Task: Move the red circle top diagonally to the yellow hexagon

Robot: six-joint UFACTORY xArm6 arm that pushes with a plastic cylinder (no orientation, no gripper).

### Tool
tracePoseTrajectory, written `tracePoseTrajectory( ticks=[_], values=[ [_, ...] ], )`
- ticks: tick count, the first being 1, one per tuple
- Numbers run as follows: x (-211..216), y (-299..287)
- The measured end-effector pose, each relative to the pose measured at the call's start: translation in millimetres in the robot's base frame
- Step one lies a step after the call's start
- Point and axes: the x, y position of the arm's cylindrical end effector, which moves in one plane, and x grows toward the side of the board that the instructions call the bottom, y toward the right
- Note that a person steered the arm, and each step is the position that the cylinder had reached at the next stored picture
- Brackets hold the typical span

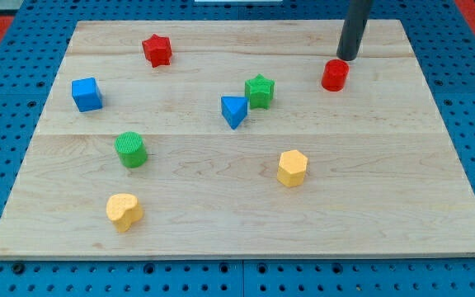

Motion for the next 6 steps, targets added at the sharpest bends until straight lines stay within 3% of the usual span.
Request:
tracePoseTrajectory(
  ticks=[1, 2, 3, 4, 6],
  values=[
    [44.6, 0.0],
    [39.6, -9.4],
    [-0.4, -52.2],
    [7.1, -82.8],
    [53.0, -57.5]
  ],
)
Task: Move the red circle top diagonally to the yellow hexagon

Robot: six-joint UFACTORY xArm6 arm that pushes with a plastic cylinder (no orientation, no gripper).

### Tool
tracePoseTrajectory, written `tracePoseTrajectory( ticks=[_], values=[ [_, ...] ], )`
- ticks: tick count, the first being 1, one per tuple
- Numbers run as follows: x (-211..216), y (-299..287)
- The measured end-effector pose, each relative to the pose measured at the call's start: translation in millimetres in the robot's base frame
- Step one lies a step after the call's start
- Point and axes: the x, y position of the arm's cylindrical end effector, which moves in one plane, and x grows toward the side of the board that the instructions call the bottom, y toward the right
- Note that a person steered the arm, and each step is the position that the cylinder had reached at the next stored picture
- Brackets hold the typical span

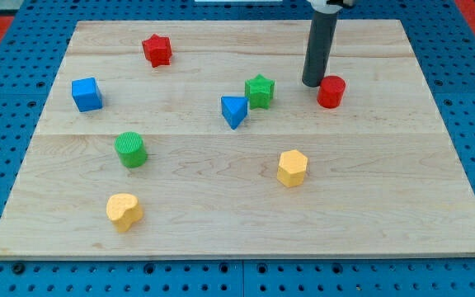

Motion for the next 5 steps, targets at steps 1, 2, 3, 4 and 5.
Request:
tracePoseTrajectory(
  ticks=[1, 2, 3, 4, 5],
  values=[
    [1.4, 28.6],
    [5.2, 26.7],
    [-21.7, 10.2],
    [-82.1, -2.4],
    [-105.5, -72.5]
  ],
)
